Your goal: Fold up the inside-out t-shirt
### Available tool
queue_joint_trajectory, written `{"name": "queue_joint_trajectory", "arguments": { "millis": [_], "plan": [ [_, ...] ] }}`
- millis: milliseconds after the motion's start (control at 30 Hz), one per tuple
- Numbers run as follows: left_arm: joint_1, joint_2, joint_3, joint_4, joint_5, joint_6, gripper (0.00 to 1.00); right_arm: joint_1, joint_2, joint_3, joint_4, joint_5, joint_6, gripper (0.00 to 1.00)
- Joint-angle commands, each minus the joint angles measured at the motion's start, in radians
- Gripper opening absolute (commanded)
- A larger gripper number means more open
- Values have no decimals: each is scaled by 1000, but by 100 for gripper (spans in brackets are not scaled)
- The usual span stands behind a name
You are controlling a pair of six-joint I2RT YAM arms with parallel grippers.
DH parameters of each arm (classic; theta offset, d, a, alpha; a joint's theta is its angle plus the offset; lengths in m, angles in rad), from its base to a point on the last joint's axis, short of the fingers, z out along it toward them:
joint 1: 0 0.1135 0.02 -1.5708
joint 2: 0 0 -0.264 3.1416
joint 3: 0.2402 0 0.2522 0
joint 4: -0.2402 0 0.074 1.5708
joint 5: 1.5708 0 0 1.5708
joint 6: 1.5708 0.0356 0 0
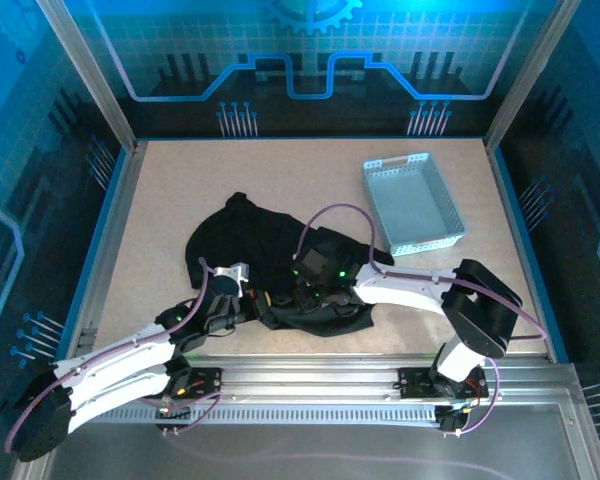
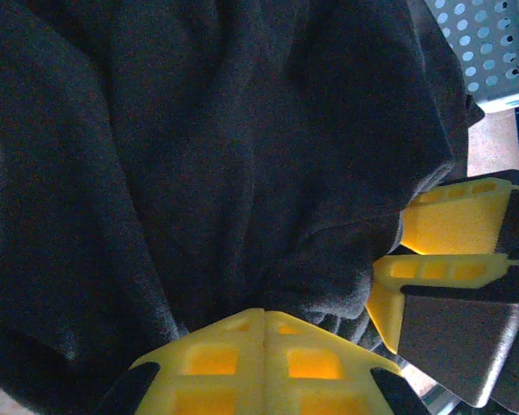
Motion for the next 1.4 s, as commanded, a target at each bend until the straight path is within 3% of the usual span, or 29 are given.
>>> {"name": "queue_joint_trajectory", "arguments": {
  "millis": [0,433,733,867,1100,1367],
  "plan": [
    [13,3,29,-17,-9,1,0,17,-70,-41,53,11,-15,51],
    [23,17,18,7,16,-7,0,13,59,28,57,43,-28,48],
    [26,27,10,24,30,-13,0,-3,121,102,41,143,5,39],
    [25,23,6,21,30,-10,0,-18,125,104,37,144,6,29],
    [28,23,13,8,2,-12,0,-10,33,63,19,128,-7,3],
    [56,32,38,-25,-49,-8,0,-14,-197,-41,-23,91,19,0]
  ]
}}
